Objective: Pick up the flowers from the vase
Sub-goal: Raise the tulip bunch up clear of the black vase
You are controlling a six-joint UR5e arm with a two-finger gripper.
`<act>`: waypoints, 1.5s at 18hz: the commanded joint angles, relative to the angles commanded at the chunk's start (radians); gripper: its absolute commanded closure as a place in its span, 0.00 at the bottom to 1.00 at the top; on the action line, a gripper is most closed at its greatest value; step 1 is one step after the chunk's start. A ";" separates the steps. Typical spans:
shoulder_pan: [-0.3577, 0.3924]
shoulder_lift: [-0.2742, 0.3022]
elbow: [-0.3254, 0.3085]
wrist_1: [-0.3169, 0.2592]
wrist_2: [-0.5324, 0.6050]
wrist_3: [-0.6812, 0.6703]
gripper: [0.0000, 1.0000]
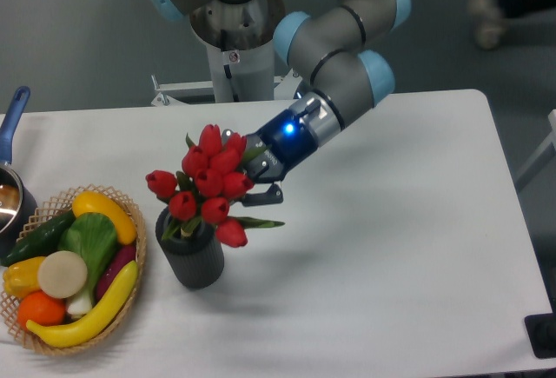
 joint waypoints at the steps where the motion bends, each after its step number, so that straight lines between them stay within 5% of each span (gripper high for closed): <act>1: 0.002 0.018 -0.002 0.000 0.014 -0.015 0.80; 13: 0.011 0.167 0.021 0.000 0.069 -0.243 0.80; 22: 0.023 0.169 0.067 0.002 0.068 -0.286 0.80; 27: 0.124 0.161 0.120 0.002 0.130 -0.283 0.80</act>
